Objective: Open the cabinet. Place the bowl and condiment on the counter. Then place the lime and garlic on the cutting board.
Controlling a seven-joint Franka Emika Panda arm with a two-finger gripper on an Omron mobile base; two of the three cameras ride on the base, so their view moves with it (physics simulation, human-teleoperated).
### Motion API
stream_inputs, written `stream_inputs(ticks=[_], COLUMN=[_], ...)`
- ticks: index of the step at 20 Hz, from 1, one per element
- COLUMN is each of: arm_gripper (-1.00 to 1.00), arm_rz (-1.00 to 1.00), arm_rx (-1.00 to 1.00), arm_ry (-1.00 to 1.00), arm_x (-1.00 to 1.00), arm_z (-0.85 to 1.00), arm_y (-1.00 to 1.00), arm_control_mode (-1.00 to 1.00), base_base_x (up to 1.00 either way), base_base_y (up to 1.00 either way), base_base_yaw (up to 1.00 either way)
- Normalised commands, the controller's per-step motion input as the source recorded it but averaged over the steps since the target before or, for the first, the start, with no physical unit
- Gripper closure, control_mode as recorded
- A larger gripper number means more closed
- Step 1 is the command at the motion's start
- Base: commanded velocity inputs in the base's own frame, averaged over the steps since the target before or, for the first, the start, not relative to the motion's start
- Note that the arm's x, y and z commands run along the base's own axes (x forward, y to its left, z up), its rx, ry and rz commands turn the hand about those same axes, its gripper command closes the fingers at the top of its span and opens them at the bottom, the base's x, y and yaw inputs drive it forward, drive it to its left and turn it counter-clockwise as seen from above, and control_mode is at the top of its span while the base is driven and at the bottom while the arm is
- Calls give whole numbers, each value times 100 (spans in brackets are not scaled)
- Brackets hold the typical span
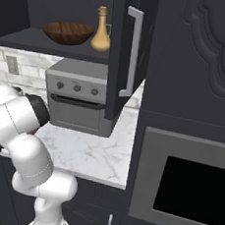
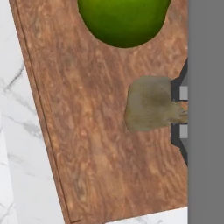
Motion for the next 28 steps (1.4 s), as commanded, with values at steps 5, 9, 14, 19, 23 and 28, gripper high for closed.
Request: stream_inputs(ticks=[5,9,14,19,23,28], arm_gripper=[100,-100,-100,-100,-100,-100], arm_rz=[2,0,0,0,0,2], arm_rx=[-2,-2,0,0,-1,-4], arm_ry=[0,0,0,0,-6,-11], arm_x=[20,0,-16,-37,-56,-45], arm_z=[-11,11,26,50,65,80], arm_y=[23,18,2,0,-6,-31], arm_control_mode=[-100,-100,-100,-100,-100,-100], base_base_x=[0,0,0,0,0,0], base_base_y=[0,0,0,0,0,0], base_base_yaw=[0,0,0,0,0,0])
